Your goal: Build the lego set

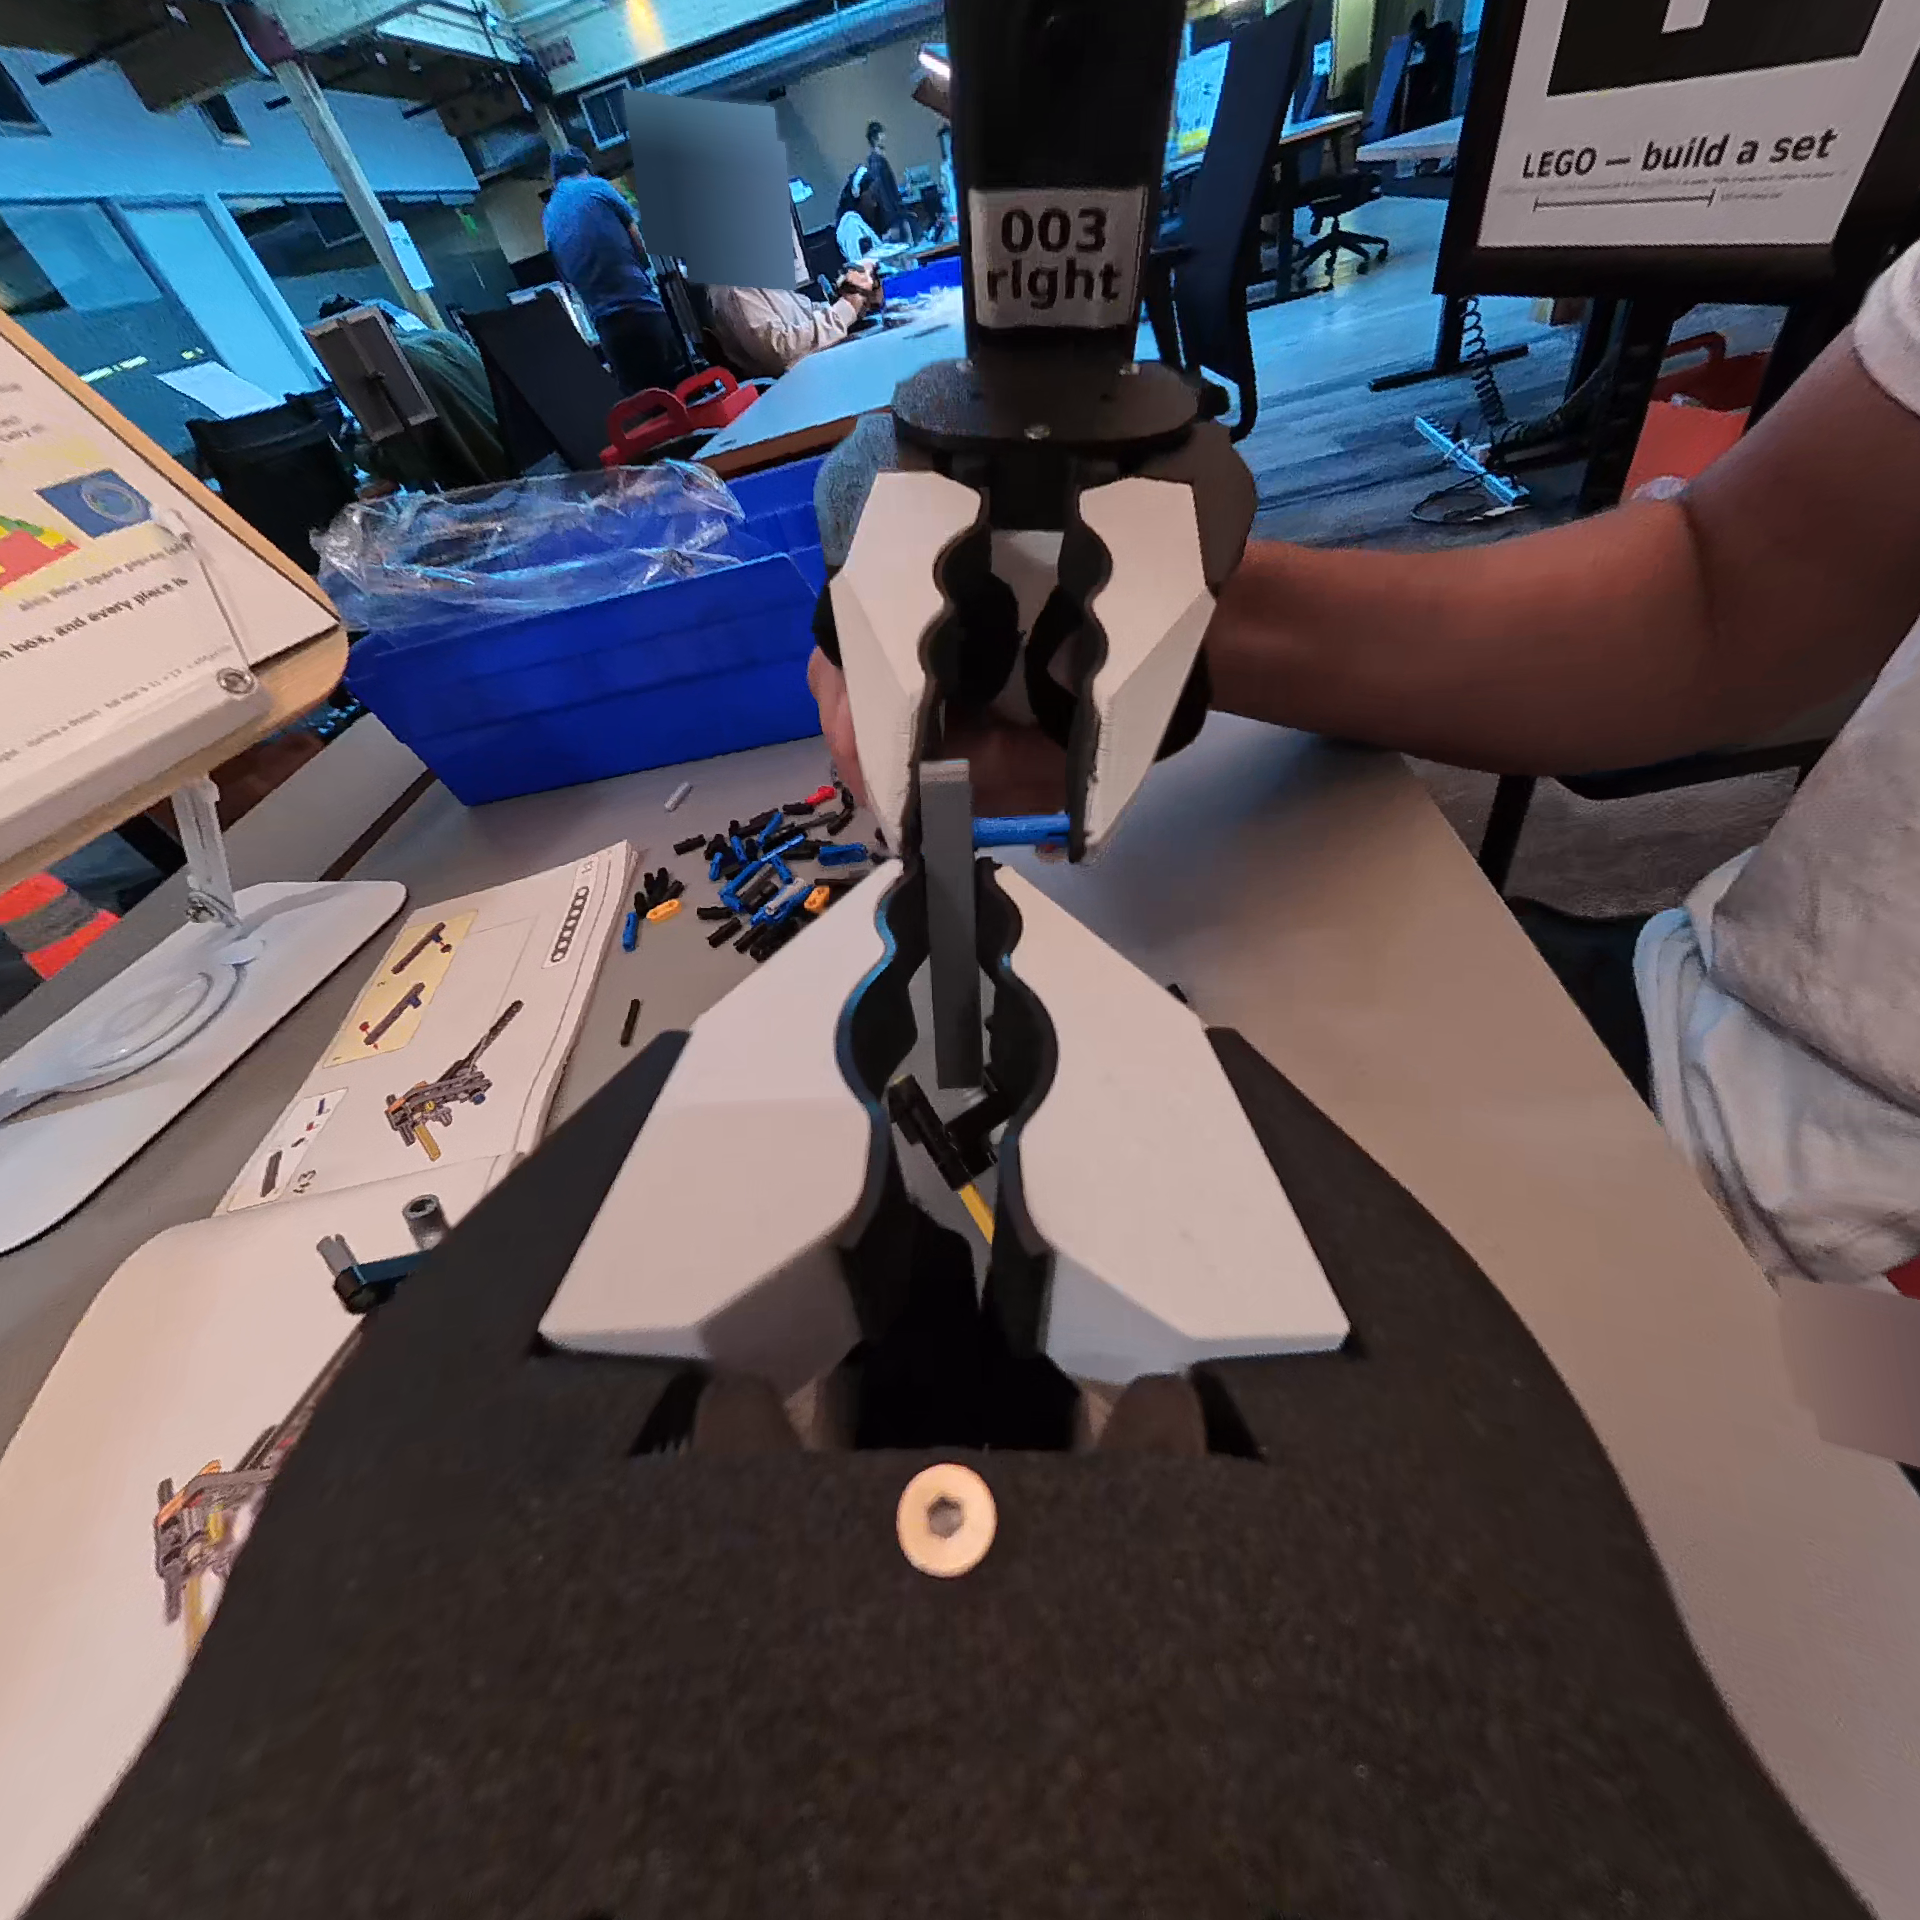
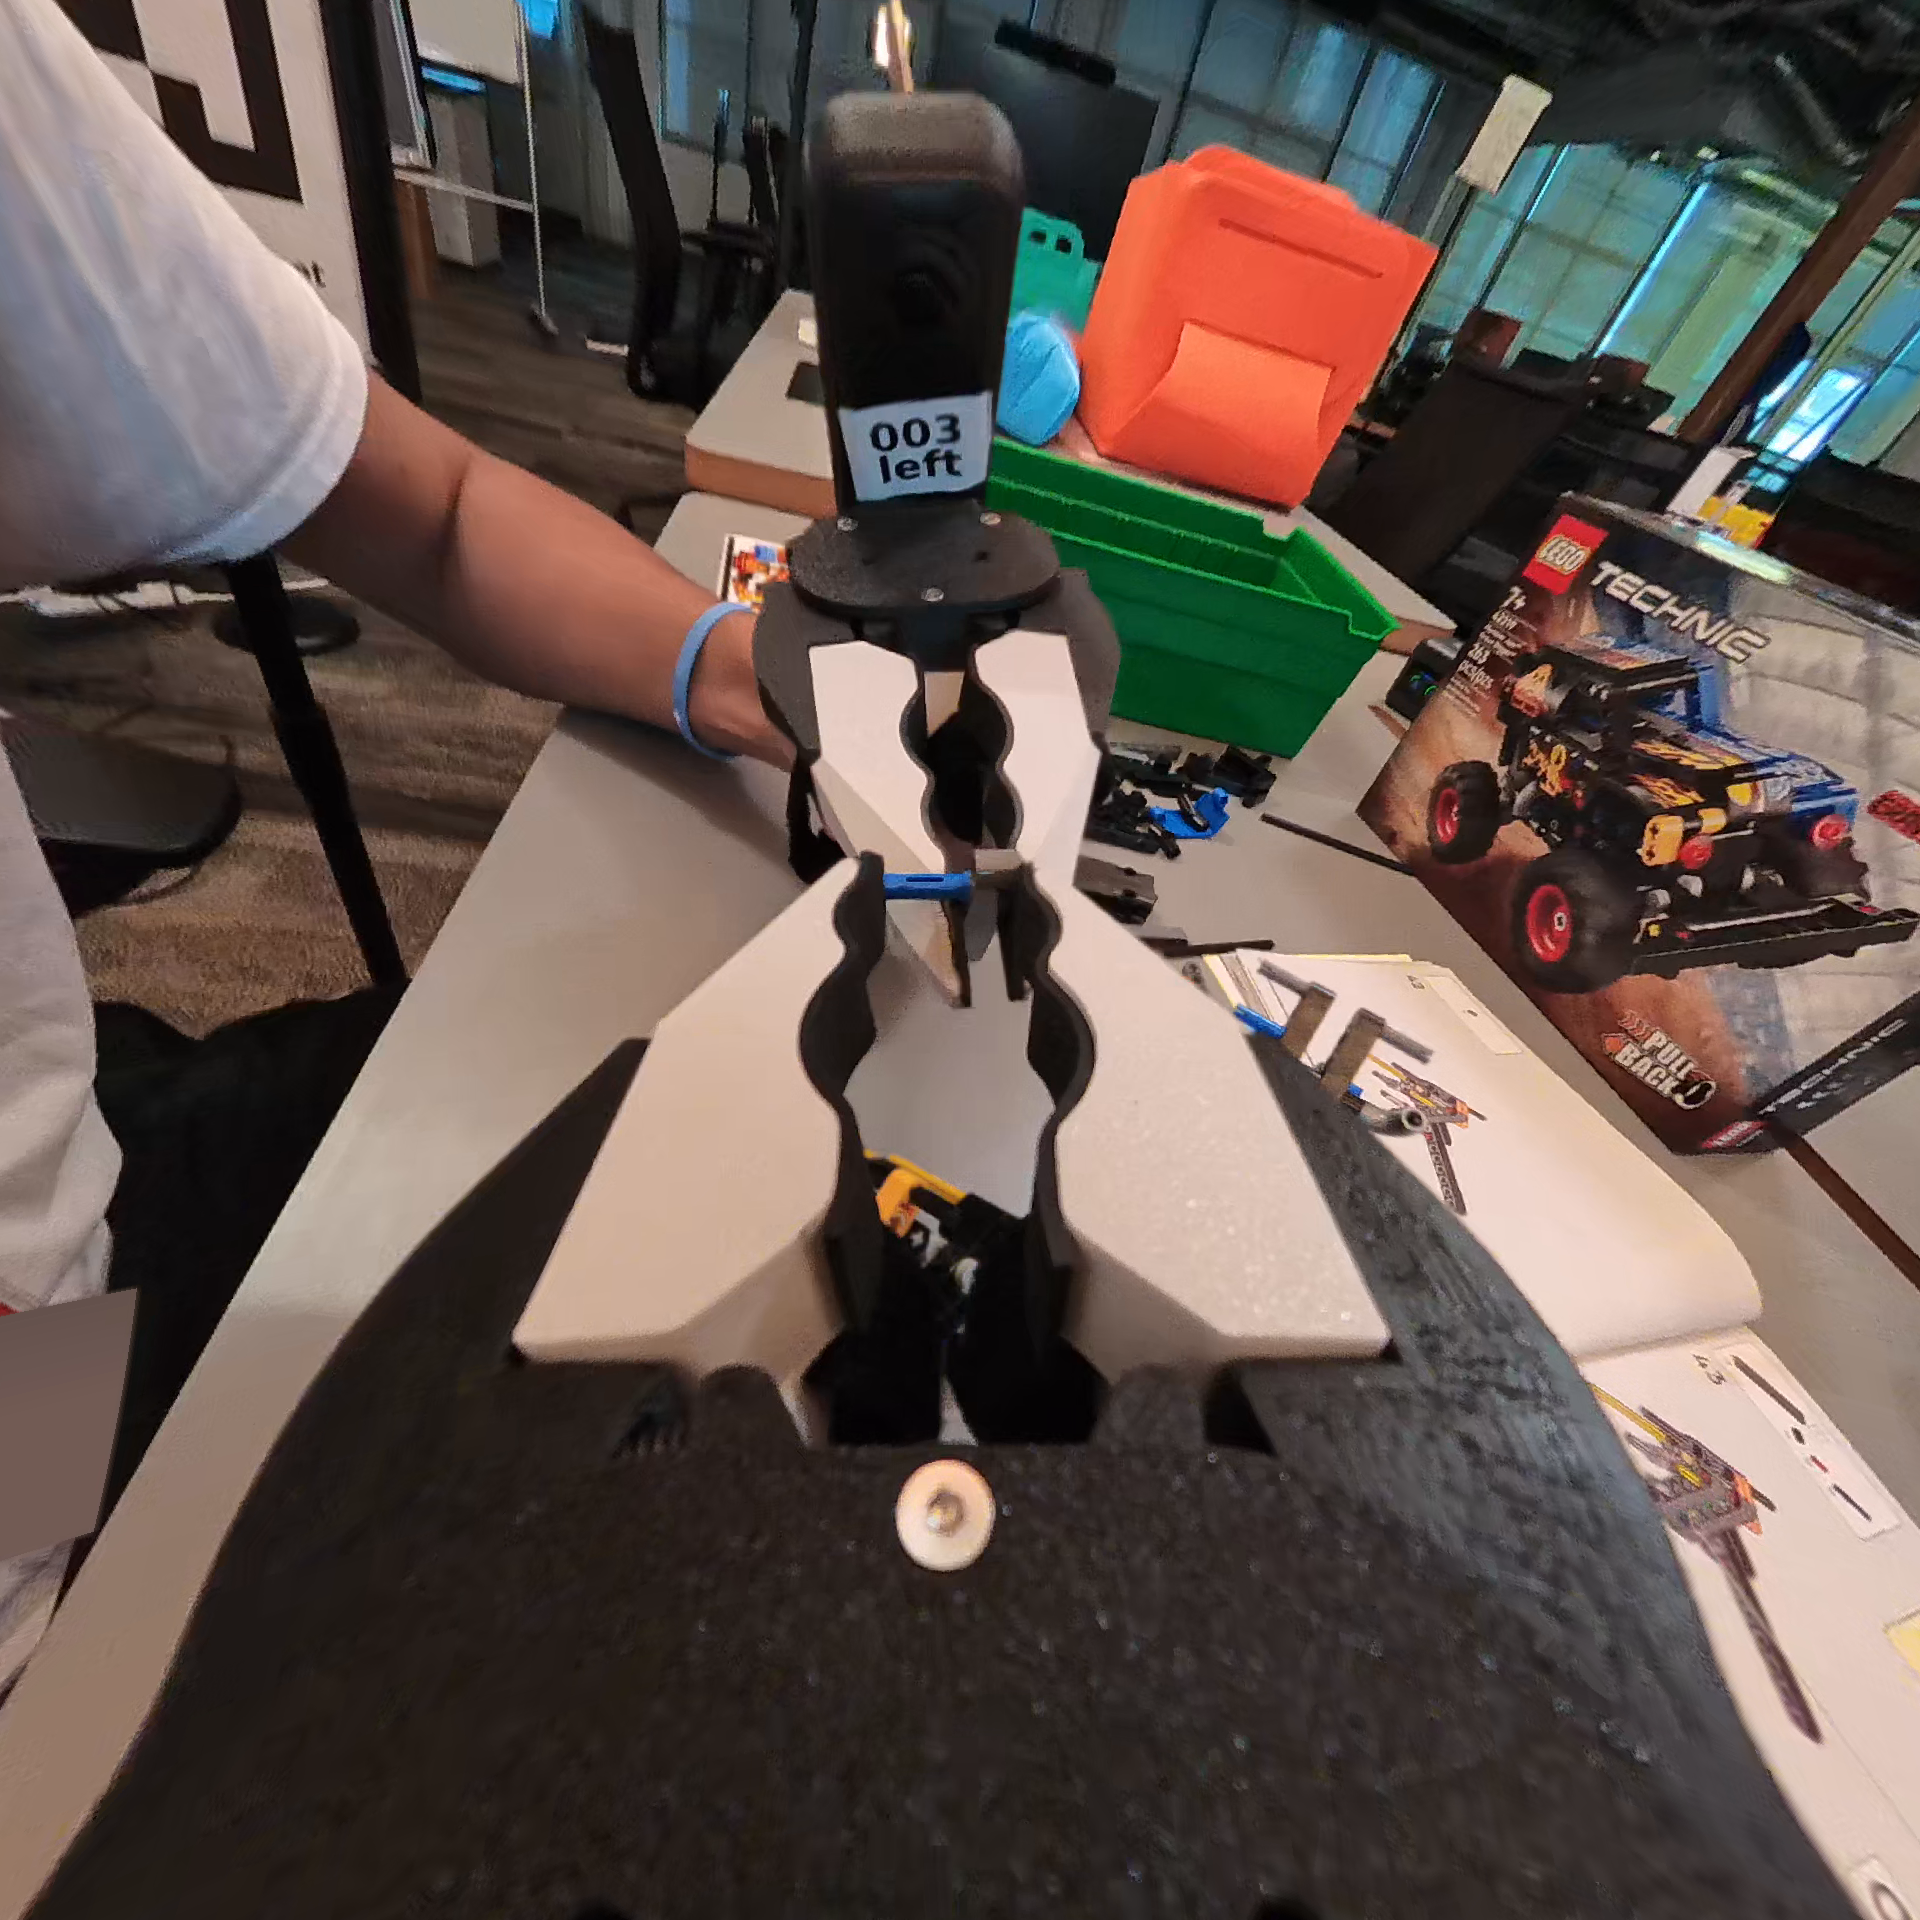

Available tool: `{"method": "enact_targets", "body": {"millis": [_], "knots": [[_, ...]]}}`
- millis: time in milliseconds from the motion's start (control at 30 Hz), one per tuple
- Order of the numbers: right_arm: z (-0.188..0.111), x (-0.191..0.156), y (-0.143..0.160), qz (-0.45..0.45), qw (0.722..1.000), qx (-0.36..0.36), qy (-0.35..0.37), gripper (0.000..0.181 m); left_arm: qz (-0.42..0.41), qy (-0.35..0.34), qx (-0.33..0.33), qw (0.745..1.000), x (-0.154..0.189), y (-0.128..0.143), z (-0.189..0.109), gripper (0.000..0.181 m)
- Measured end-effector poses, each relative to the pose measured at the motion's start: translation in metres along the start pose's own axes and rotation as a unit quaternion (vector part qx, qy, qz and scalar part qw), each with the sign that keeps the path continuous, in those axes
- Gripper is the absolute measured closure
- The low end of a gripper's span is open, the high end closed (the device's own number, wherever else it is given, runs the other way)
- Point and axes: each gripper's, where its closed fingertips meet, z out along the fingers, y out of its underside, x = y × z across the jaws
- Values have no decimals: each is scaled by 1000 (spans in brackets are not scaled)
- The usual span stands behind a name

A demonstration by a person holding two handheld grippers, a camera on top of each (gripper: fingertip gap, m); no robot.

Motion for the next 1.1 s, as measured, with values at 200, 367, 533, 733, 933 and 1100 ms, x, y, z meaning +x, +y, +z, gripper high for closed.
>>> {"method": "enact_targets", "body": {"millis": [200, 367, 533, 733, 933, 1100], "knots": [[0, 2, 1, -25, 999, -2, 34, 157, -10, -3, 6, 1000, -3, 0, -1, 174], [-4, 9, -4, 1, 999, 9, 48, 157, -23, -4, 0, 1000, -10, 6, -4, 174], [-10, 15, -5, 36, 998, 20, 50, 157, -55, 7, 14, 998, -14, 4, -7, 174], [-9, 13, 8, 84, 996, -12, 22, 156, -101, 55, -22, 993, -9, 14, -8, 175], [-22, 21, 6, 99, 995, -7, 20, 158, -62, 34, -58, 996, -12, 23, -8, 175], [-20, 24, 16, 99, 994, -36, 25, 160, -44, 22, -58, 997, -14, 20, -9, 175]]}}
